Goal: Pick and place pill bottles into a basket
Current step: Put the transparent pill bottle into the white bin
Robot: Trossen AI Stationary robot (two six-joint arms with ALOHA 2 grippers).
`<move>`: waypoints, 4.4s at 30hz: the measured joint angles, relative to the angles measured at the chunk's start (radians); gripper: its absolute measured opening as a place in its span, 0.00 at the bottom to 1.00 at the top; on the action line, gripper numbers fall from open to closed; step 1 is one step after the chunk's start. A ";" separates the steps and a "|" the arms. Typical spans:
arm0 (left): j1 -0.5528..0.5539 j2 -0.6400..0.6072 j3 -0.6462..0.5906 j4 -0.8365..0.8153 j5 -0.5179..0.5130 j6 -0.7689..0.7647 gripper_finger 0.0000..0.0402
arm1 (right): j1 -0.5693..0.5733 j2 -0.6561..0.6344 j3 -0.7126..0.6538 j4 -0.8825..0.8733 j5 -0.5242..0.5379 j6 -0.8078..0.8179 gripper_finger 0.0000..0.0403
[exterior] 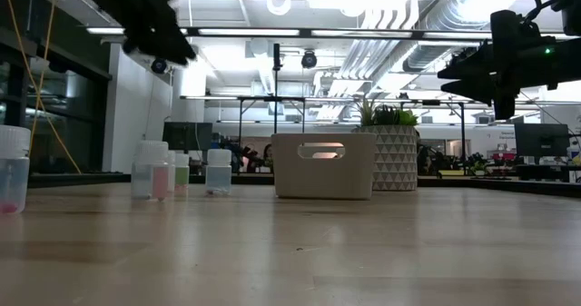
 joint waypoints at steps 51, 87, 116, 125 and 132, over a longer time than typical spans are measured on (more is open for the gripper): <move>0.482 0.466 0.028 -0.101 0.415 0.052 0.77 | 0.000 0.000 -0.001 -0.005 0.006 -0.070 0.37; 0.474 0.595 0.025 -0.005 0.482 0.095 0.77 | 0.000 0.000 -0.001 -0.005 0.019 -0.110 0.37; 0.344 0.596 0.374 -0.014 0.529 0.145 0.47 | 0.000 0.000 -0.001 -0.005 0.021 -0.110 0.37; 0.126 0.667 0.554 0.067 0.505 0.222 0.47 | 0.000 0.000 -0.001 -0.005 0.023 -0.111 0.37; 0.081 0.840 0.637 0.059 0.497 0.240 0.45 | 0.000 0.000 -0.001 -0.005 0.022 -0.113 0.37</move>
